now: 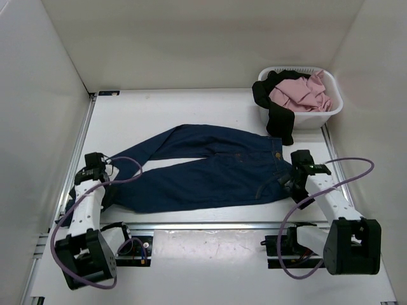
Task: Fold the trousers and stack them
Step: Flatten the trousers out
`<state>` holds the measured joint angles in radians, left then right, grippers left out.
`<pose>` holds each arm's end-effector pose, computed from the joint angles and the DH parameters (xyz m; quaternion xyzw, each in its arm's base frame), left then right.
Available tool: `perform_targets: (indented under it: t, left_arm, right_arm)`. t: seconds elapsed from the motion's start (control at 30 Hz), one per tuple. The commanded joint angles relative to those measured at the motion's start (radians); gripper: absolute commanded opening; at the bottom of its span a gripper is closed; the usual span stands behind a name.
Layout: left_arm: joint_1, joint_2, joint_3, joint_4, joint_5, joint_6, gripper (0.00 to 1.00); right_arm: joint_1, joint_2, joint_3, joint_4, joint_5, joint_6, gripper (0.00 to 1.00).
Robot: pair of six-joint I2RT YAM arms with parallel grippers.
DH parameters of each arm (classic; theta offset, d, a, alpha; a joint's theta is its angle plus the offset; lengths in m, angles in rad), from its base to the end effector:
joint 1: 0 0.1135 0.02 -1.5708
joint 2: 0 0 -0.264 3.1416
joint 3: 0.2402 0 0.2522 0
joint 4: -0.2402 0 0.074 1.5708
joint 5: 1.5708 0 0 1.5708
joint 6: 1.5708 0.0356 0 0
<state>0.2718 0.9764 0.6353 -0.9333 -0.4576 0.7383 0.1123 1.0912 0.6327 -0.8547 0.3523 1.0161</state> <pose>0.1441 0.0565 0.2055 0.1901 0.9449 0.2659 0.0173 0.1721 0.0070 0.1892 0.4466 0.8685 -0.0792 0.1998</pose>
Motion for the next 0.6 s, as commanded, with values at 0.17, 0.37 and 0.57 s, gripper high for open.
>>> perform_targets:
  t: [0.17,0.37,0.57]
  left_arm:
    - [0.111,0.108,-0.192,0.108,-0.07,0.079,0.93]
    - [0.211,0.181,-0.175,0.209,-0.011,0.144,0.35]
    - [0.211,0.24,0.068,0.209,0.046,0.107,0.14]
  right_arm:
    - [-0.178,0.113,-0.123,0.273,-0.193,-0.063,0.92]
    - [-0.187,0.187,-0.123,0.325,-0.202,-0.097,0.59]
    - [-0.224,0.184,-0.051,0.303,-0.251,-0.123,0.0]
